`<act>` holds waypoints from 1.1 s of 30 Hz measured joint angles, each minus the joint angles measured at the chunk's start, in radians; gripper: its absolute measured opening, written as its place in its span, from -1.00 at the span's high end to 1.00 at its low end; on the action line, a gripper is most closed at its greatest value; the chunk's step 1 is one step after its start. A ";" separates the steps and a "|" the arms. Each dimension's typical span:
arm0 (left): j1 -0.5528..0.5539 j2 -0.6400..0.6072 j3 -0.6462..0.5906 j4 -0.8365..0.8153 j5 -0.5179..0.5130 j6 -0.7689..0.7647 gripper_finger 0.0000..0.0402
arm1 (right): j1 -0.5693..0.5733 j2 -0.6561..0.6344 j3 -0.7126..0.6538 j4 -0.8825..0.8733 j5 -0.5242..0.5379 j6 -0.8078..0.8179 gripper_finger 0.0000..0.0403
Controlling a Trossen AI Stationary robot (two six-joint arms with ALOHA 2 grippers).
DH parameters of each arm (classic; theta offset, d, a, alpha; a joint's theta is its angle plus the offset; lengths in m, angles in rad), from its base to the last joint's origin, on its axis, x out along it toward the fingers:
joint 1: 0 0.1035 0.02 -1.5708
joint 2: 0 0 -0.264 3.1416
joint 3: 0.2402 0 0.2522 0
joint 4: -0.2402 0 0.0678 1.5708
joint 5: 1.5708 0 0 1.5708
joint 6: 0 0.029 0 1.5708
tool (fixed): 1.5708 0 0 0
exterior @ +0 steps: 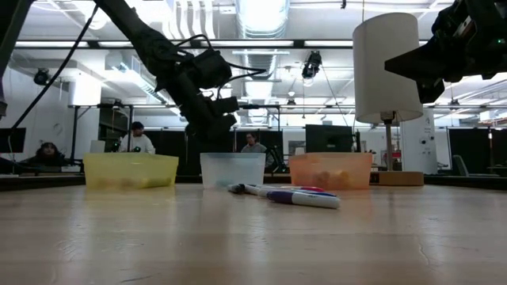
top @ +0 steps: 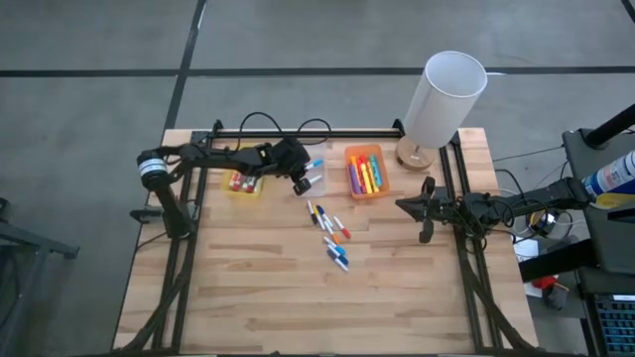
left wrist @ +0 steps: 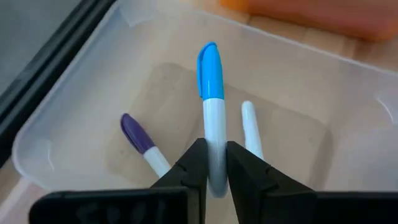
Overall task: Pick & Place Markers
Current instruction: Put the bottom small light blue highlighter pen into the transparent bin, then put the small purple highlighter pen into the transparent bin
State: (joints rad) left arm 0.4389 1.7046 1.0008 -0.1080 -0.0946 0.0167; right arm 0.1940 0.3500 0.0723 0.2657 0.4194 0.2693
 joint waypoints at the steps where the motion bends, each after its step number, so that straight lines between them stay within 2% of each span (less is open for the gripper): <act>1: 0.000 -0.004 0.000 0.003 -0.002 0.002 0.72 | 0.000 0.000 0.000 0.000 0.000 0.000 0.96; 10: -0.002 -0.044 0.000 0.005 -0.004 -0.014 0.46 | 0.000 0.000 0.000 0.000 0.000 0.000 0.96; 16: -0.042 -0.099 0.010 0.003 -0.002 -0.052 0.43 | 0.000 0.000 0.000 0.000 0.000 0.000 0.96; 26: -0.237 -0.252 0.028 0.073 0.001 -0.062 0.43 | 0.000 0.000 0.000 0.000 0.000 0.000 0.96; 33: -0.405 -0.287 0.027 0.097 0.000 -0.105 0.43 | 0.000 0.000 0.000 0.000 0.000 0.000 0.96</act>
State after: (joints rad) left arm 0.0334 1.4181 1.0279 -0.0108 -0.0944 -0.0886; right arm 0.1940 0.3504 0.0723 0.2657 0.4194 0.2693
